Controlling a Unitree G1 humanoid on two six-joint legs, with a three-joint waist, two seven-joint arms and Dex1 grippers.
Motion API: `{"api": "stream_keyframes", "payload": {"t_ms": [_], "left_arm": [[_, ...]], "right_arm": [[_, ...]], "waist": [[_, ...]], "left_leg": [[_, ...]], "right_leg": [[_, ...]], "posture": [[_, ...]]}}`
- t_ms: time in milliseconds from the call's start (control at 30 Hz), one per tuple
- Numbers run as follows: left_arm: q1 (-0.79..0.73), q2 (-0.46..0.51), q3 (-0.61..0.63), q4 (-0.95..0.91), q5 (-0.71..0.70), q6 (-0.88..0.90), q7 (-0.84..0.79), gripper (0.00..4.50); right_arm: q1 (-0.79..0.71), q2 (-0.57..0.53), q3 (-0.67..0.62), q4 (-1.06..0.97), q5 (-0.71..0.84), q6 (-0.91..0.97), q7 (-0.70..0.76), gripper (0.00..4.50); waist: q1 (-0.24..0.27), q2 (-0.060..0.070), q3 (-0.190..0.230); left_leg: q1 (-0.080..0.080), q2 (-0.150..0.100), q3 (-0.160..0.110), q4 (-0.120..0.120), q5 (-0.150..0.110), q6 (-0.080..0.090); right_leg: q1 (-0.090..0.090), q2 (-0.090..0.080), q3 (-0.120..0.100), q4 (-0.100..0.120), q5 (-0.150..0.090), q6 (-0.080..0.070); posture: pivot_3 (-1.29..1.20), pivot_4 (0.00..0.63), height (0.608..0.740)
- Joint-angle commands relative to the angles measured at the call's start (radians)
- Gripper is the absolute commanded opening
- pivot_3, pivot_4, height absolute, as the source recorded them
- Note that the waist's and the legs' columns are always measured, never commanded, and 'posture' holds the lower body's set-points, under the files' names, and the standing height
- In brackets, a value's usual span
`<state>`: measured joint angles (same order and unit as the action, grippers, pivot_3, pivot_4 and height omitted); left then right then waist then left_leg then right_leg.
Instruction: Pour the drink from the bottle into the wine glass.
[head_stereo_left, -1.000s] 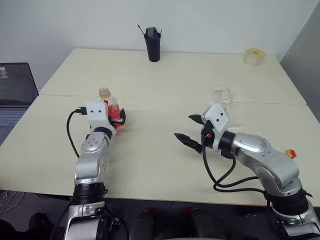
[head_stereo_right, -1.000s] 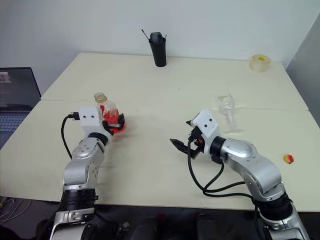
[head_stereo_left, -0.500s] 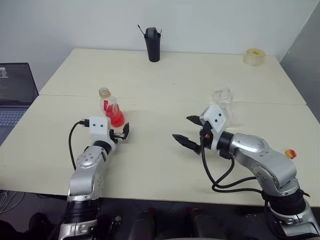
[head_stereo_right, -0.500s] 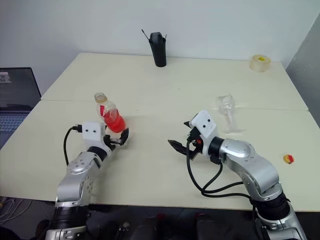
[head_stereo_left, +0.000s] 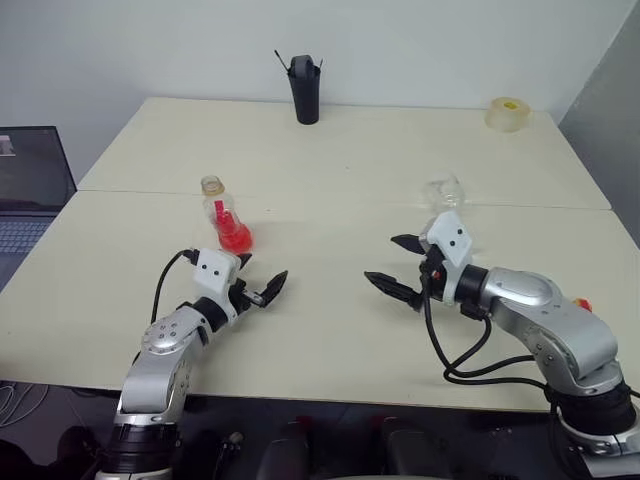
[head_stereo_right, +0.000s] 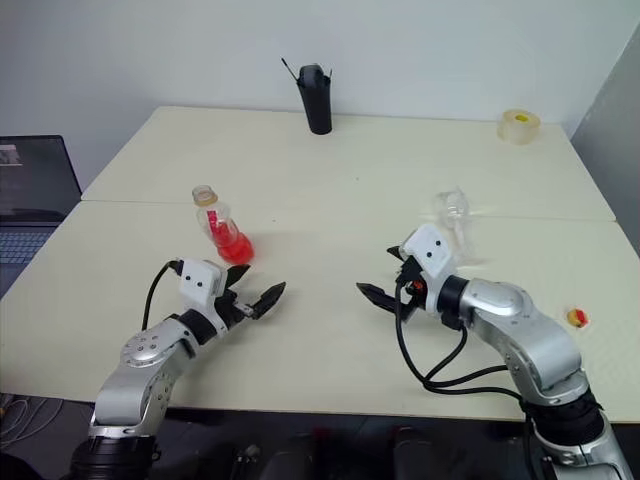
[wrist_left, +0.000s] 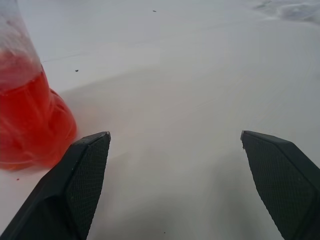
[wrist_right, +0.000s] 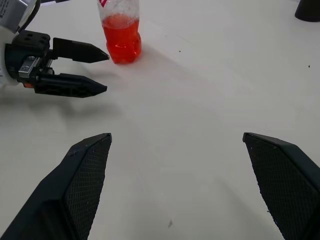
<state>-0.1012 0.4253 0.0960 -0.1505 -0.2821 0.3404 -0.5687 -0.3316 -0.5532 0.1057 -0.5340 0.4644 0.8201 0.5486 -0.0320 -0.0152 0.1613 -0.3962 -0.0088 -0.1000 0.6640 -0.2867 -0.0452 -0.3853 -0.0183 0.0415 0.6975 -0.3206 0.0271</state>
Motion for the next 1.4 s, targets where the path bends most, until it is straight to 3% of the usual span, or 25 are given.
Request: {"api": "stream_keyframes", "payload": {"t_ms": [33, 333, 433, 600, 700, 833, 1400], "left_arm": [[-0.040, 0.006, -0.051, -0.028, -0.028, -0.011, -0.076, 4.48], [-0.277, 0.043, -0.248, 0.056, -0.008, -0.004, -0.324, 4.48], [-0.272, 0.046, -0.290, 0.038, -0.015, 0.011, -0.367, 4.48], [-0.304, 0.016, -0.299, 0.030, -0.013, 0.017, -0.349, 4.48], [-0.322, 0.001, -0.308, 0.031, 0.004, 0.004, -0.339, 4.48], [-0.328, -0.006, -0.307, 0.028, 0.042, -0.029, -0.306, 4.48], [-0.315, -0.013, -0.224, -0.039, 0.033, -0.041, -0.198, 4.48]], "right_arm": [[0.004, -0.025, -0.072, -0.021, 0.026, 0.003, 0.013, 4.50], [-0.118, -0.112, -0.349, -0.020, 0.235, 0.260, -0.023, 4.50], [-0.250, -0.091, -0.421, 0.077, 0.243, 0.446, -0.156, 4.50], [-0.490, -0.034, -0.366, 0.303, 0.122, 0.610, -0.333, 4.50], [-0.556, -0.048, -0.232, 0.459, 0.034, 0.594, -0.343, 4.50], [-0.585, -0.053, -0.149, 0.734, -0.092, 0.422, -0.330, 4.50], [-0.737, 0.026, -0.046, 1.144, -0.265, 0.160, -0.171, 4.50]], "waist": [[0.001, 0.000, 0.000], [-0.003, 0.000, 0.000], [-0.015, 0.000, 0.000], [-0.020, 0.001, 0.000], [-0.019, 0.001, 0.000], [-0.016, 0.001, 0.000], [-0.025, 0.001, 0.000]], "left_leg": [[0.000, 0.000, 0.000, 0.000, 0.000, 0.000], [0.000, -0.001, 0.001, 0.000, 0.000, 0.000], [0.000, 0.000, 0.002, -0.001, 0.000, 0.000], [0.002, 0.000, 0.001, -0.001, 0.001, 0.001], [0.001, -0.001, 0.002, -0.001, 0.001, 0.001], [-0.001, -0.001, 0.003, -0.001, 0.001, 0.001], [-0.002, 0.000, 0.004, 0.000, 0.001, 0.001]], "right_leg": [[0.000, 0.000, 0.000, 0.000, 0.000, 0.000], [0.001, 0.000, 0.000, -0.001, 0.000, 0.000], [0.001, 0.000, 0.001, -0.001, 0.000, 0.000], [0.001, 0.001, 0.001, 0.001, 0.000, -0.001], [0.000, 0.000, 0.002, 0.000, 0.000, 0.000], [-0.001, 0.000, 0.002, -0.001, 0.000, 0.000], [-0.003, 0.000, 0.002, 0.001, 0.000, 0.000]], "posture": [[0.00, 0.150, 0.740], [0.00, 0.150, 0.740], [0.00, 0.150, 0.740], [0.00, 0.150, 0.740], [0.00, 0.150, 0.740], [0.00, 0.150, 0.740], [0.00, 0.150, 0.740]]}}
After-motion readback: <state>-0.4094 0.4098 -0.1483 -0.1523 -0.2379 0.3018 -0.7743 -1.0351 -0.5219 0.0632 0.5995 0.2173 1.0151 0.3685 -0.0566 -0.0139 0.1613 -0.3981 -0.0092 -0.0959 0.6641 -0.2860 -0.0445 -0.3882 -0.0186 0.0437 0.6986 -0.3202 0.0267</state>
